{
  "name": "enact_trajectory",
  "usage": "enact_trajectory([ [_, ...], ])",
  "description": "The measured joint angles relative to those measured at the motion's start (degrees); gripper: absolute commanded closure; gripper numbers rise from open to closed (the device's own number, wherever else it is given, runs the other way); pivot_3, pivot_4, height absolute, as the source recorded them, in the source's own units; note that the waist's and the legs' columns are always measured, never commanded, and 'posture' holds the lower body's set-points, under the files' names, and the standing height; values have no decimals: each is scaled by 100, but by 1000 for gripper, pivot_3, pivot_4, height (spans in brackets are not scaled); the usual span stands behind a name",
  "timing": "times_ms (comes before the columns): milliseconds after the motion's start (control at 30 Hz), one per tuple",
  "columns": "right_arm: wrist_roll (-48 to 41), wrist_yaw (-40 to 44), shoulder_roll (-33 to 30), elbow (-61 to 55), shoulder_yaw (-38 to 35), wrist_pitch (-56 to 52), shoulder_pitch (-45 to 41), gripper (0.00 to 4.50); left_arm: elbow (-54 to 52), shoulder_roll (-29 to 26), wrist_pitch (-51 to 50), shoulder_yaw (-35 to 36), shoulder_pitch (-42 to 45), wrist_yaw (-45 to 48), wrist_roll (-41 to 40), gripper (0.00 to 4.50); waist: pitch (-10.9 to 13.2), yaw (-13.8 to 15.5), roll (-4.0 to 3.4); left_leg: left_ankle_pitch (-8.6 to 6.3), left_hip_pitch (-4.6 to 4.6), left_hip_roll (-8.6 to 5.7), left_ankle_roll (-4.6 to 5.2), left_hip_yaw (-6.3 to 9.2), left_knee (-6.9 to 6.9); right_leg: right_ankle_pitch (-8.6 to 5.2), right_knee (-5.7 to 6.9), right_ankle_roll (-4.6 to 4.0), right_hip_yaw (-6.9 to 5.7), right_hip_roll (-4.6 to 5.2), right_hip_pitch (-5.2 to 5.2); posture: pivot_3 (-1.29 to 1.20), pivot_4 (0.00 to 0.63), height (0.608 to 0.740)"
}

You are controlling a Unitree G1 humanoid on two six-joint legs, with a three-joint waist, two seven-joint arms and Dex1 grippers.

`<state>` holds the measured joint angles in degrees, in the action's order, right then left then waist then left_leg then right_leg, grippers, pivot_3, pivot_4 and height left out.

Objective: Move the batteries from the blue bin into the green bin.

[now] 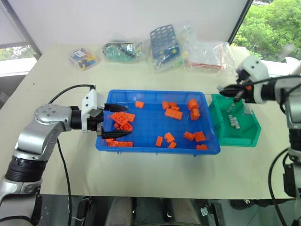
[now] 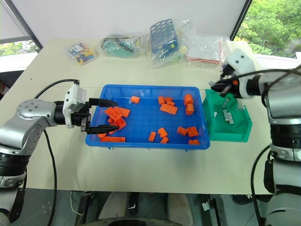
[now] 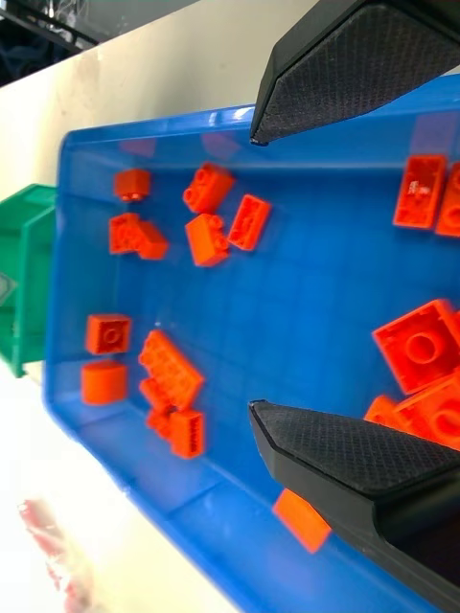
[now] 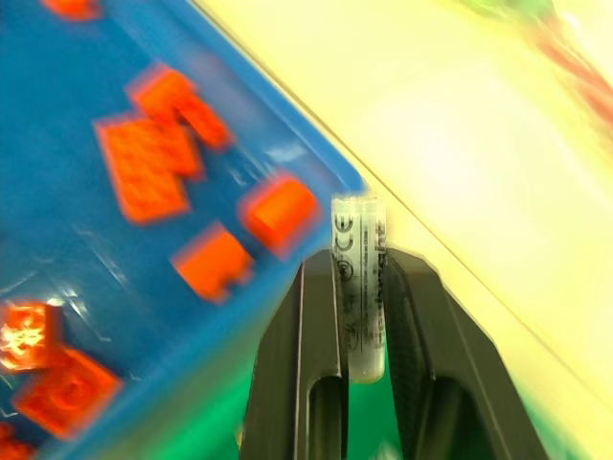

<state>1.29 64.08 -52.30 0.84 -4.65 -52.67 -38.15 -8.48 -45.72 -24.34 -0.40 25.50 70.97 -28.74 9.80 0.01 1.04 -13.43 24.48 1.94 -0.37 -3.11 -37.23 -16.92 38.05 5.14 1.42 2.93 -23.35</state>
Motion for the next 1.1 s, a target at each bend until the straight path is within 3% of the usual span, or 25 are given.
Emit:
enact_trajectory([
  [33,-46,-104,-59,-134,-88,-20,304,4484,55,-26,2,11,14,17,-2,0,0,-11,-1,0,0,0,0,2,3,0,1,0,1,-2,-2,0,150,739],
  [167,-234,-415,-67,-439,-311,-70,1023,2690,323,-124,2,109,105,81,-1,0,0,-96,-2,0,-1,3,0,3,2,0,4,1,3,-11,-3,0,150,739],
  [300,-360,-809,-46,-511,-364,193,1226,710,533,-161,5,175,268,130,-2,0,0,-99,-2,0,-2,3,0,4,2,0,5,1,3,-12,-3,0,150,739],
  [433,-872,-582,-173,-321,-829,677,1313,710,737,-344,-5,291,303,168,-9,0,2,-81,-5,0,1,3,0,2,4,0,1,1,3,-11,-3,0,150,739],
  [700,-1711,1042,-1403,1109,-2062,2194,1816,710,1155,-1001,-19,1016,-127,448,-92,0,2,-83,-4,0,-10,9,1,-1,5,-1,-4,1,2,-8,9,0,150,739],
  [867,-1813,1825,-1638,2227,-2076,3072,2123,710,1463,-1172,50,1202,-253,590,-66,0,2,-88,-10,0,-12,12,1,-5,5,-1,-2,1,3,-9,7,0,150,739],
  [1100,-1832,1988,-1504,2379,-1755,3675,2229,710,1878,-1182,125,1328,-52,372,-6,0,2,-104,-11,0,-12,11,0,-5,5,-1,1,1,4,-11,4,0,150,739],
])
